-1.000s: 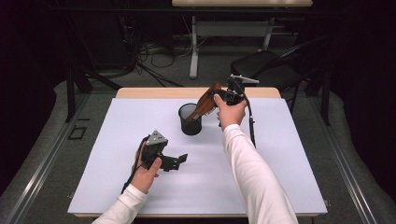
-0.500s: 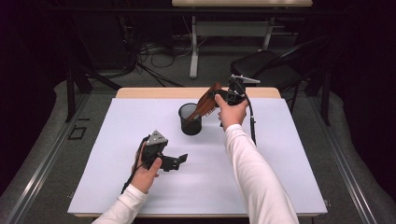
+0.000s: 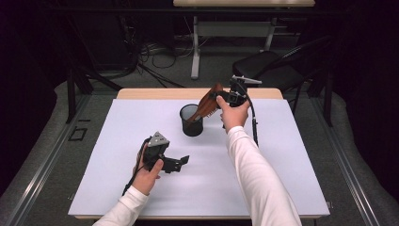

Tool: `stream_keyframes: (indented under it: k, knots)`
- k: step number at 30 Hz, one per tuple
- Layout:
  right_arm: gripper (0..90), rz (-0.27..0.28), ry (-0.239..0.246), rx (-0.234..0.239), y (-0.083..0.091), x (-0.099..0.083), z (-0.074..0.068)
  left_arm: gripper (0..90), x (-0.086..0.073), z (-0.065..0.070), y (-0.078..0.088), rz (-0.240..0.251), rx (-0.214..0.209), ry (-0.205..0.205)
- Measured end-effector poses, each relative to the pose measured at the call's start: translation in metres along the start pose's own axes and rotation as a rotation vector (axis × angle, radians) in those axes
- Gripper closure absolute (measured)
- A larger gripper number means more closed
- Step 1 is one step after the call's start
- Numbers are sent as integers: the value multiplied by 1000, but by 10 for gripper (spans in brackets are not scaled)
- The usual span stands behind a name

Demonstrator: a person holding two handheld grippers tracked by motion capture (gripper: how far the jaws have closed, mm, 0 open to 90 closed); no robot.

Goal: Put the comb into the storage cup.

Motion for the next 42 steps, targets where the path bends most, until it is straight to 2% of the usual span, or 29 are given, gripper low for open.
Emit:
stream_keyframes:
  k: [6,15,22,30,42]
  knots:
    - [470,6,22,-5,0,0,0,4,0,0,0,3,2,-1]
    - [414,27,4,5,1,2,1,4,0,0,-1,0,1,-2]
    - [388,26,11,4,0,2,0,4,0,0,-1,-1,2,-3]
    - [315,34,11,9,0,2,-3,4,-1,1,-1,-2,0,-3]
    - [255,32,29,-8,-2,1,-3,4,0,1,-1,-1,0,-3]
Point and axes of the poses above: each handheld gripper's, and its own axes: y roughly backward along the jaws, x roughly out of its top, z roughly to its right, the point moved 9 cm from there along -y, roughly forward along the jaws, and after that the axes turned 12 degrees about y, right-handed, at the moved point
